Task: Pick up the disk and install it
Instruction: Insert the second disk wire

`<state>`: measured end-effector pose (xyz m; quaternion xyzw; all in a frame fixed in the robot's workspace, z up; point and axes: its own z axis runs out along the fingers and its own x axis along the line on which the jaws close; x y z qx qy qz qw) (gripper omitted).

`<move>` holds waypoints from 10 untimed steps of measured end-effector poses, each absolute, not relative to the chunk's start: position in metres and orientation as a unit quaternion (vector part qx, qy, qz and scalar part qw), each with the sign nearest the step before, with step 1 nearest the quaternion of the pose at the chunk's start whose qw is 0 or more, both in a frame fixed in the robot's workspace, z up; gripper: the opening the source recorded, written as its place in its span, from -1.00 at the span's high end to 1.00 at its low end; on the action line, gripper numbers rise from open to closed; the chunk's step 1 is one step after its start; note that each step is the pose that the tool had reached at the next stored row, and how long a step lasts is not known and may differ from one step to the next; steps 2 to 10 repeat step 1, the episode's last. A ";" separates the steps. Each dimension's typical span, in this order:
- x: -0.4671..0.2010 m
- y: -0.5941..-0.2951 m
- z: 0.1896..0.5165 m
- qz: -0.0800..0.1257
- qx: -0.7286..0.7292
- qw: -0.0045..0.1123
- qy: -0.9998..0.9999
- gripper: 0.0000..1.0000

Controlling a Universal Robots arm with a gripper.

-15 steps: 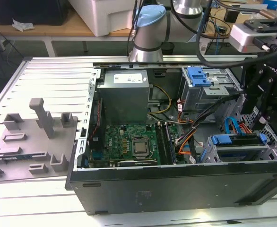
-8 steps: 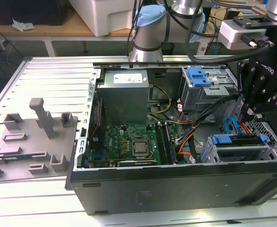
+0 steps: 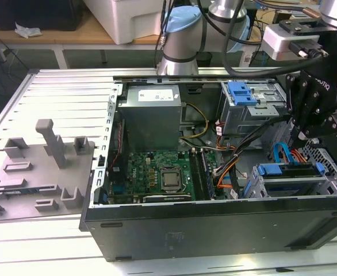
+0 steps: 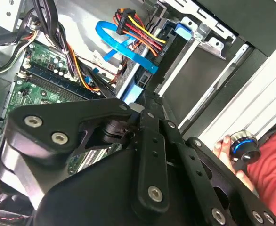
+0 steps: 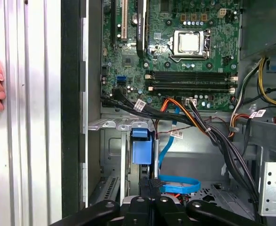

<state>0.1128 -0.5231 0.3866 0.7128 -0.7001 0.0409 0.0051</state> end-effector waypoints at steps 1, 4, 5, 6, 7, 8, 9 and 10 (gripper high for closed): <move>0.113 -0.523 0.387 0.041 0.713 0.005 -0.700 0.79; 0.113 -0.523 0.387 0.041 0.713 0.005 -0.700 0.79; 0.113 -0.523 0.387 0.041 0.713 0.005 -0.700 0.79; 0.113 -0.523 0.387 0.041 0.713 0.005 -0.700 0.79; 0.113 -0.523 0.387 0.041 0.713 0.005 -0.700 0.79; 0.113 -0.523 0.387 0.041 0.713 0.005 -0.700 0.79; 0.113 -0.523 0.387 0.041 0.713 0.005 -0.700 0.79; 0.113 -0.523 0.387 0.041 0.713 0.005 -0.700 0.79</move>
